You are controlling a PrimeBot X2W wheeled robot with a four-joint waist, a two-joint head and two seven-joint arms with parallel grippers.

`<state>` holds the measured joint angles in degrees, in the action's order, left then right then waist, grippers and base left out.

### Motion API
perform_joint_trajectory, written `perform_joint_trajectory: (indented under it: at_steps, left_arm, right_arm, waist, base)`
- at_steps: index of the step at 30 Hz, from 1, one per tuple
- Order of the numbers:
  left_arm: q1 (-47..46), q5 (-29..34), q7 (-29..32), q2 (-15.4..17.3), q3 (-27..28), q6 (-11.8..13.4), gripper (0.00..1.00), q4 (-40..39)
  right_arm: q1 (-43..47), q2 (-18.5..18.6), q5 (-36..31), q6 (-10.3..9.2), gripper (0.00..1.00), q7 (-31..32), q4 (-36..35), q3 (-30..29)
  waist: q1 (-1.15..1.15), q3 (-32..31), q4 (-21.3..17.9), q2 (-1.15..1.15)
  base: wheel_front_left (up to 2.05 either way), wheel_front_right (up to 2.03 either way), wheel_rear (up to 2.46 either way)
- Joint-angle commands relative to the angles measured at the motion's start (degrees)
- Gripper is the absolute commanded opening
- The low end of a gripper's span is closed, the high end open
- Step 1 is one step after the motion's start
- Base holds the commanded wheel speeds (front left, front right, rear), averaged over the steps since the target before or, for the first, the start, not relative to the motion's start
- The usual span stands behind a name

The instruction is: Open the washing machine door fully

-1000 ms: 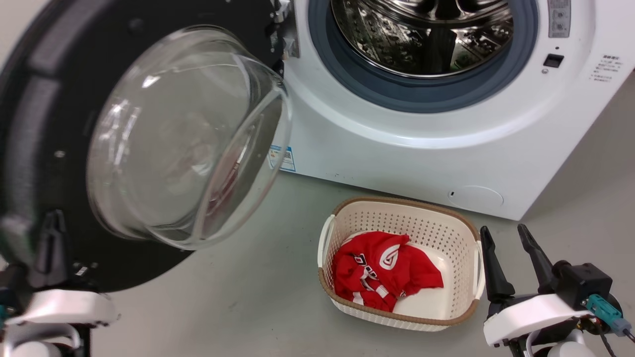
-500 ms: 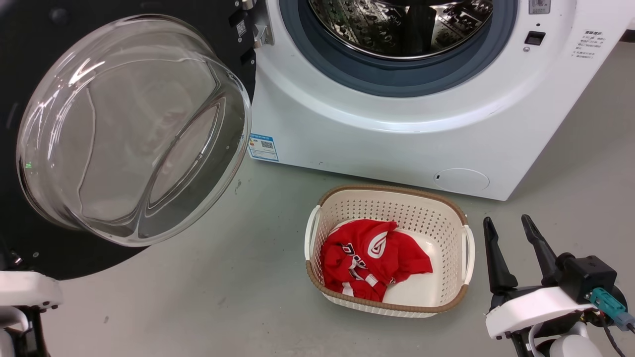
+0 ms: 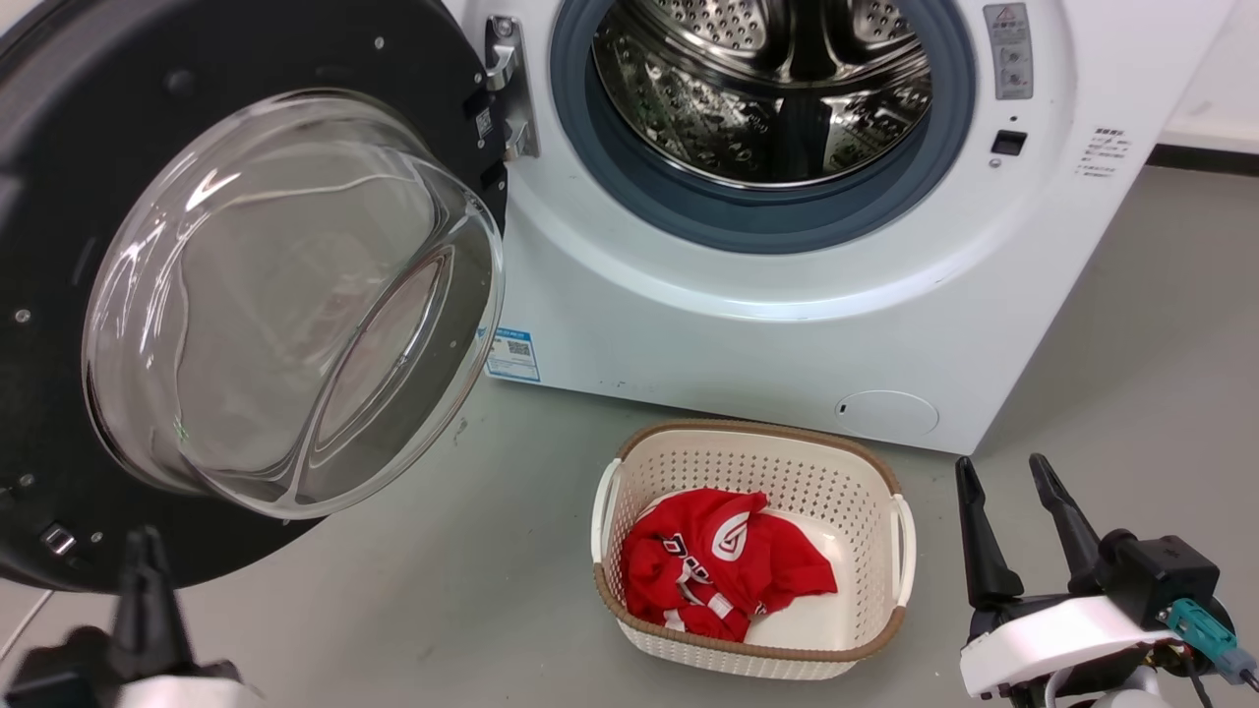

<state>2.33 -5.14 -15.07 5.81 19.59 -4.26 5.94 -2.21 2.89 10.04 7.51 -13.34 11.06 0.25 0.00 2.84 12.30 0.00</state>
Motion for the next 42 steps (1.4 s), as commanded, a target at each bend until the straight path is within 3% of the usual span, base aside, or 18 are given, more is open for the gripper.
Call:
perform_joint_trajectory:
  at_steps: [1, 3, 4, 6, 7, 8, 13, 17, 27, 42]
  left_arm:
    - [1.2, 0.4, -0.1, -0.5, -0.8, -0.4, 0.0, -0.6]
    - [2.5, 0.1, -0.1, -1.6, -2.5, -0.8, 0.03, -1.7]
    - [3.1, 0.1, -0.1, -1.9, -3.9, -0.9, 0.25, -2.0]
    - [3.7, 0.3, -0.1, -2.4, -6.4, -1.3, 0.5, -2.3]
    - [3.8, 0.4, -0.1, -2.5, -7.8, -1.5, 0.9, -2.5]
    - [3.8, 0.6, -0.1, -2.7, -9.5, -1.7, 1.0, -2.6]
    - [1.9, 1.4, -0.1, -2.8, -16.6, -2.3, 1.0, -4.4]
    - [0.4, 1.7, -0.1, -2.9, -19.0, -2.3, 1.0, -6.7]
    - [0.5, 2.4, -0.1, -2.9, -17.9, -1.3, 1.0, -9.8]
    - [1.5, 2.4, -0.1, -2.9, -17.9, -2.1, 1.0, -9.0]
  right_arm:
    - [0.5, -0.1, -0.1, -0.04, 1.0, -0.4, -0.4, 0.1]
    - [1.0, 0.0, -0.3, -0.04, 1.0, -0.5, -0.7, -0.1]
    - [1.3, 0.0, -0.4, -0.04, 1.0, -0.5, -0.9, -0.3]
    - [1.4, -0.1, -0.6, -0.04, 1.0, -0.6, -1.3, -0.6]
    - [1.3, -0.1, -0.8, -0.04, 1.0, -0.7, -1.7, -0.5]
    - [1.4, -0.1, -1.0, -0.04, 1.0, -0.8, -2.2, -0.5]
    - [1.9, -0.1, -4.8, -0.04, 1.0, -0.9, -4.4, -0.5]
    - [2.7, -0.1, -6.9, -0.04, 1.0, -1.1, -6.4, -0.2]
    - [4.8, -0.1, -8.1, -0.04, 1.0, -0.5, -9.3, -0.4]
    - [4.3, -0.1, -7.0, -0.04, 1.0, -0.8, -8.3, -0.7]
  waist:
    - [0.0, -0.6, -0.7, 0.0]
    - [0.0, -1.1, -1.1, 0.0]
    - [0.0, -1.2, -1.4, 0.0]
    - [0.0, -1.5, -2.1, 0.0]
    - [0.0, -1.6, -2.6, 0.0]
    - [0.0, -1.8, -3.1, 0.0]
    - [0.0, -2.2, -6.1, 0.0]
    - [0.0, -2.5, -8.5, 0.0]
    - [0.0, -2.6, -11.3, 0.0]
    - [0.0, -2.5, -11.2, 0.0]
  base:
    - [0.0, 0.0, 0.0]
    - [0.0, 0.0, 0.0]
    - [0.0, 0.0, 0.0]
    - [0.0, 0.0, 0.0]
    - [0.0, 0.0, 0.0]
    - [0.0, 0.0, 0.0]
    - [0.0, 0.0, 0.0]
    - [0.0, 0.0, 0.0]
    - [0.0, 0.0, 0.0]
    - [0.0, 0.0, 0.0]
